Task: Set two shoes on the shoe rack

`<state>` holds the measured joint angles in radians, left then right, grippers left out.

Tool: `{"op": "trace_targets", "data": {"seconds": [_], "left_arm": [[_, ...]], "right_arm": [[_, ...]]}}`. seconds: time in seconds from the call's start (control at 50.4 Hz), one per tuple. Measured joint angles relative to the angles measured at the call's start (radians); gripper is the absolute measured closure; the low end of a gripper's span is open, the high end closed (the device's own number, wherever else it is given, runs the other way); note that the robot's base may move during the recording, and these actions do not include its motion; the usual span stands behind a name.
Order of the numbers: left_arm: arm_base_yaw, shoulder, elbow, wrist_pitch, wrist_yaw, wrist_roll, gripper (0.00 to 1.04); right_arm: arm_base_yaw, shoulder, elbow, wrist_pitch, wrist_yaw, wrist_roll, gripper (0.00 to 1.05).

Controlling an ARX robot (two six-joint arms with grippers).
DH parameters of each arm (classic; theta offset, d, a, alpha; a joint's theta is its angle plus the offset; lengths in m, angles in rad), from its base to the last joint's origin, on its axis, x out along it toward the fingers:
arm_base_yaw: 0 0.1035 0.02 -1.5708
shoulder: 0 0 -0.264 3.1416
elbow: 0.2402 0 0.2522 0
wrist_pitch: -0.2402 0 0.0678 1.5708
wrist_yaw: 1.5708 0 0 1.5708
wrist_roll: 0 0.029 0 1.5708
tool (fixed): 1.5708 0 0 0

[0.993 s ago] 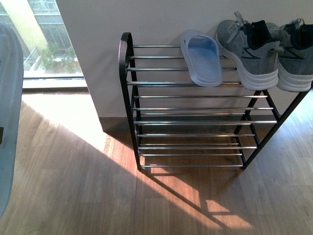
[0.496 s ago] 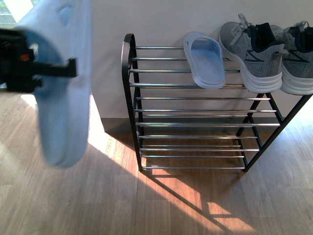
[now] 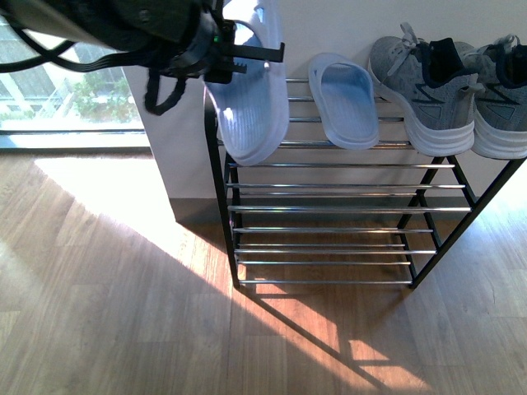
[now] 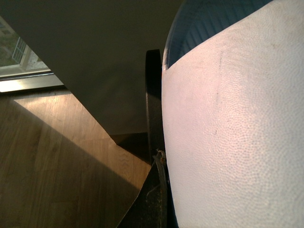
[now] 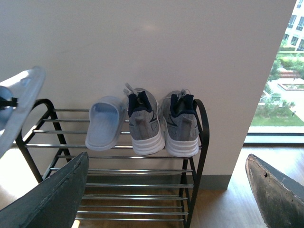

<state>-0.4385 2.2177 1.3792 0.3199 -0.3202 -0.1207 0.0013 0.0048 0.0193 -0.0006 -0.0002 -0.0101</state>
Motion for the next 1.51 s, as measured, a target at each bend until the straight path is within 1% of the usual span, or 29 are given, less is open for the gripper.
{"op": "trace_targets", "data": {"seconds": [0.02,0.06,0.139,0.338,0.516,0.675,0.695,0.715,0.754,0.794,0.933,1.032,1.152,1.171,1.211,1.271,1.31,1.39,1.43,1.509], "left_arm": [[0.000,0.014,0.021,-0.008,0.001,0.000,1.03],[0.000,0.083,0.127,-0.050,0.014,-0.002,1.03],[-0.006,0.193,0.310,-0.131,0.003,0.000,1.03],[-0.013,0.360,0.599,-0.302,-0.076,0.035,1.03],[-0.010,0.499,0.818,-0.438,-0.127,0.076,1.03],[-0.001,0.648,1.039,-0.563,-0.116,0.104,1.03],[0.000,0.658,1.057,-0.575,-0.113,0.107,1.01],[0.000,0.668,1.073,-0.584,-0.109,0.112,0.95],[0.001,0.668,1.072,-0.580,-0.109,0.117,0.88],[0.000,0.660,1.048,-0.546,-0.105,0.119,0.81],[-0.008,0.584,0.903,-0.420,-0.099,0.125,0.63],[-0.028,0.436,0.682,-0.285,-0.105,0.127,0.42],[-0.050,0.248,0.445,-0.143,-0.127,0.115,0.19],[-0.053,0.202,0.385,-0.104,-0.136,0.115,0.14],[-0.057,0.137,0.298,-0.048,-0.147,0.114,0.08],[-0.058,0.000,0.113,0.059,-0.159,0.104,0.10],[-0.057,-0.072,0.018,0.108,-0.176,0.101,0.09],[-0.054,-0.275,-0.243,0.237,-0.197,0.079,0.09],[-0.054,-0.385,-0.375,0.279,-0.217,0.057,0.09],[-0.049,-0.581,-0.610,0.311,-0.259,-0.009,0.09]], "right_arm": [[0.000,0.000,0.000,0.000,0.000,0.000,0.09],[0.000,0.000,0.000,0.000,0.000,0.000,0.09],[0.000,0.000,0.000,0.000,0.000,0.000,0.09],[0.000,0.000,0.000,0.000,0.000,0.000,0.09],[0.000,0.000,0.000,0.000,0.000,0.000,0.09],[0.000,0.000,0.000,0.000,0.000,0.000,0.09],[0.000,0.000,0.000,0.000,0.000,0.000,0.09],[0.000,0.000,0.000,0.000,0.000,0.000,0.09],[0.000,0.000,0.000,0.000,0.000,0.000,0.09],[0.000,0.000,0.000,0.000,0.000,0.000,0.09],[0.000,0.000,0.000,0.000,0.000,0.000,0.09],[0.000,0.000,0.000,0.000,0.000,0.000,0.09],[0.000,0.000,0.000,0.000,0.000,0.000,0.09],[0.000,0.000,0.000,0.000,0.000,0.000,0.09],[0.000,0.000,0.000,0.000,0.000,0.000,0.09],[0.000,0.000,0.000,0.000,0.000,0.000,0.09],[0.000,0.000,0.000,0.000,0.000,0.000,0.09],[0.000,0.000,0.000,0.000,0.000,0.000,0.09],[0.000,0.000,0.000,0.000,0.000,0.000,0.09],[0.000,0.000,0.000,0.000,0.000,0.000,0.09]]}}
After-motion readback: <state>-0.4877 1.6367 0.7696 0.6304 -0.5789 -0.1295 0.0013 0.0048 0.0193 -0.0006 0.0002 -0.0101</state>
